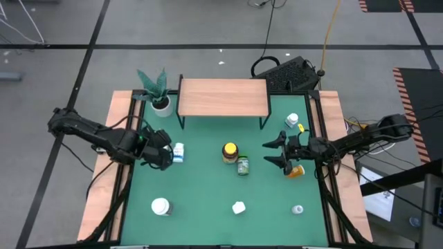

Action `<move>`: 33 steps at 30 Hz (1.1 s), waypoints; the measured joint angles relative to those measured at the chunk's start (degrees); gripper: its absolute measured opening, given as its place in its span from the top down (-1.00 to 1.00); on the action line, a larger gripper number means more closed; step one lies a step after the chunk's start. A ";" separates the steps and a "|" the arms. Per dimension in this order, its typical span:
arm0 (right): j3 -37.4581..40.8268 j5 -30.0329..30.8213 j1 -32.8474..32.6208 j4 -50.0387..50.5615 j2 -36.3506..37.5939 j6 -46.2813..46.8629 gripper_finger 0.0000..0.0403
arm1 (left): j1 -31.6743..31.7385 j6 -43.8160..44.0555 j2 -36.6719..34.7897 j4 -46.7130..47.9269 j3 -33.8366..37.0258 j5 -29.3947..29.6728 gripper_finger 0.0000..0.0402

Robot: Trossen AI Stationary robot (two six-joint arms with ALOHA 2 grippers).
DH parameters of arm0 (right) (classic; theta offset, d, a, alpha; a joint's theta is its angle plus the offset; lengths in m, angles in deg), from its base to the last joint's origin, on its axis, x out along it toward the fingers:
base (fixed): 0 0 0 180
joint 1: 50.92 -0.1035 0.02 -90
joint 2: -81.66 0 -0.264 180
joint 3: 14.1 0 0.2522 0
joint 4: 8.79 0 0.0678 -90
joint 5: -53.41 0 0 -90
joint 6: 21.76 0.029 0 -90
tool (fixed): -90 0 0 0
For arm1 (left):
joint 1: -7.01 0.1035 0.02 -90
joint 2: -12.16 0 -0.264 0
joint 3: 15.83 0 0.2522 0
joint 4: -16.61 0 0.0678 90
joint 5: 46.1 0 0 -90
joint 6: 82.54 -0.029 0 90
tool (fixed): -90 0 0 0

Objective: Pick and place medicine bottles onto shelf by color
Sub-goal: Put the green pill bottle on the shelf

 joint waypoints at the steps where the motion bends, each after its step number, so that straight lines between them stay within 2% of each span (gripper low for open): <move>1: 0.00 0.00 0.00 0.14 -0.37 0.41 -0.36 | 0.24 0.50 0.00 0.90 0.00 -0.06 -0.65; 16: 0.00 -0.02 0.00 -1.12 -2.73 2.97 -0.36 | 1.05 4.99 -0.02 2.87 0.16 -0.28 -0.70; 28: 0.00 0.53 -0.02 -1.74 -2.73 2.98 -0.36 | 1.40 7.33 -0.11 2.15 7.51 -2.09 -0.70; 33: 0.00 1.75 -0.02 -1.82 -2.73 3.52 -0.36 | 1.40 5.86 -0.11 1.60 7.60 -2.10 -0.55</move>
